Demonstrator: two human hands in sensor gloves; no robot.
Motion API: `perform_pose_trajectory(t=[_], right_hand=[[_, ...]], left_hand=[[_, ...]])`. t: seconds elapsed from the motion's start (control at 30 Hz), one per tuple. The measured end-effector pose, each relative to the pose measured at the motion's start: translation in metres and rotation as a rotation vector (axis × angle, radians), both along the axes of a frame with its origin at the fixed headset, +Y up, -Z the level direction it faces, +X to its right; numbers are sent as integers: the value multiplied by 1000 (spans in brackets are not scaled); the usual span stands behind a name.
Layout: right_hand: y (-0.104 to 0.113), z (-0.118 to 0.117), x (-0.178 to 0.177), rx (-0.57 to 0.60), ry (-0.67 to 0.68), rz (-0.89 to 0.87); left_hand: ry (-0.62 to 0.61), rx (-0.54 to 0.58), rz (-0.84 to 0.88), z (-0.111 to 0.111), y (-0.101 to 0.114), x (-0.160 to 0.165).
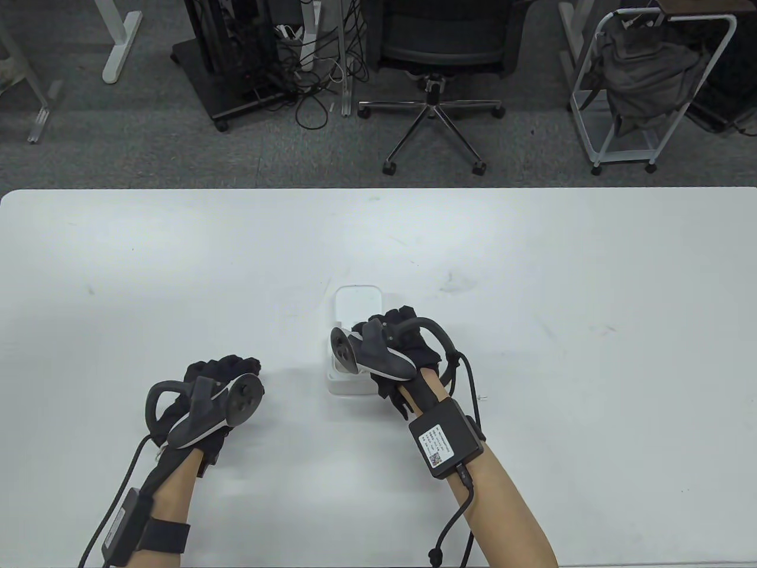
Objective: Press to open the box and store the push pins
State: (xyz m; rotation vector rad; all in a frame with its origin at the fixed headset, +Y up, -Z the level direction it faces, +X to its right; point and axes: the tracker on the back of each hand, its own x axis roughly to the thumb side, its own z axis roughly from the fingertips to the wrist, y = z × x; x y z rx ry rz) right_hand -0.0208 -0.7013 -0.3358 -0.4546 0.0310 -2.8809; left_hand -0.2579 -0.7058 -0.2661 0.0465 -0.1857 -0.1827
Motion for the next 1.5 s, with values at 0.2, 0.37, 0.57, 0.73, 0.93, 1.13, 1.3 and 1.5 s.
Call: perform_pose_trajectory(t=[0.2,0.37,0.57,0.73,0.93,1.13,1.3,1.5], right_hand=[[2,3,20,2,-33,20],[2,7,41,-3,-70,27],[-1,15,68,-7,-110,43],[-6,22,90,-16,-145,61],[-16,31,119,-37,-195,30],[-36,39,142,-83,-231,55],[-47,44,152,-105,-255,78],[-59,46,156,-112,-270,85]], left_hand=[[3,-2,-1,0,0,0],[4,0,-2,0,0,0],[2,-3,-6,-1,0,0],[1,-9,3,-1,-1,0],[-1,-16,1,0,-2,2],[-3,-24,0,-1,-3,3],[-2,-33,-2,-1,-3,3],[-2,-32,-2,-1,-3,3]])
